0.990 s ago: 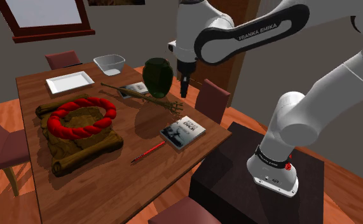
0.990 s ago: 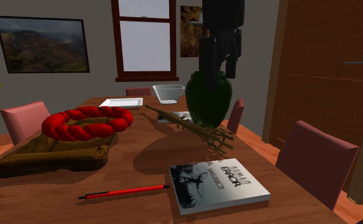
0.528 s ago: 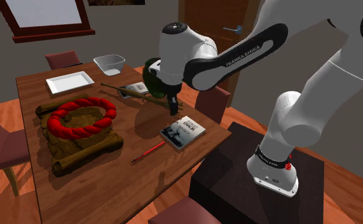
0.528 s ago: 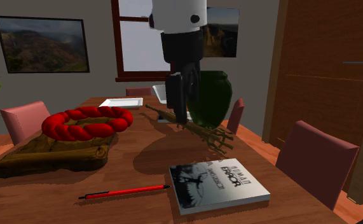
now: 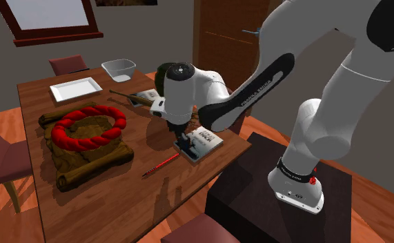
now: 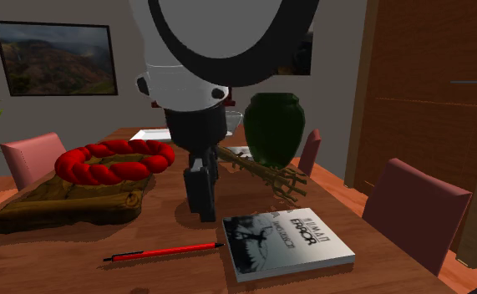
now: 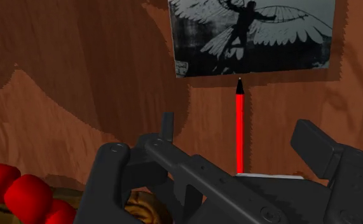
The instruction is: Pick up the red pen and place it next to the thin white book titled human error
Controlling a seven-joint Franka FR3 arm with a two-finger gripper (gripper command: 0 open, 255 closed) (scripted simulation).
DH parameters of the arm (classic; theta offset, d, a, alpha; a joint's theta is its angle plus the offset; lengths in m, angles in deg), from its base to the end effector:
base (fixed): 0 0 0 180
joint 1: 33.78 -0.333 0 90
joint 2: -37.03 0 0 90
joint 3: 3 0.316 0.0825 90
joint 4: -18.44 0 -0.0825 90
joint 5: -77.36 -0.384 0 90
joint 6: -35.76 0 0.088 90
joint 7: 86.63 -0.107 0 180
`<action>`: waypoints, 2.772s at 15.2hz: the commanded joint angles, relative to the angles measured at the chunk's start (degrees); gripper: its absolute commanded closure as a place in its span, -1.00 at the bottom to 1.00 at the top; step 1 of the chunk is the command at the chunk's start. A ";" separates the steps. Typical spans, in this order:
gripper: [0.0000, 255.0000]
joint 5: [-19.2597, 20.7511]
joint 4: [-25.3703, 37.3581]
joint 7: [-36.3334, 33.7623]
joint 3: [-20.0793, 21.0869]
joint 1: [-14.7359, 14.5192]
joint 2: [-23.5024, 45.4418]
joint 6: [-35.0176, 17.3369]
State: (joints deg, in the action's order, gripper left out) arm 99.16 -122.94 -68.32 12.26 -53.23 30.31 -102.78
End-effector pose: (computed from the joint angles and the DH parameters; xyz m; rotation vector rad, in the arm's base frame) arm 0.3888 0.2665 0.3428 2.3564 1.6188 0.1426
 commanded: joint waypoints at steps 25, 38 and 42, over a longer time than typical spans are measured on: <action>1.00 12.34 -0.20 -4.72 0.68 -0.23 10.80 -9.16; 1.00 3.99 0.42 2.84 1.50 -0.61 3.77 -3.16; 1.00 1.40 1.17 5.32 1.45 -0.98 1.31 -0.47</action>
State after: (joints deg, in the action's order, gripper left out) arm 101.20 -121.77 -63.52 13.68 -54.08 32.33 -103.86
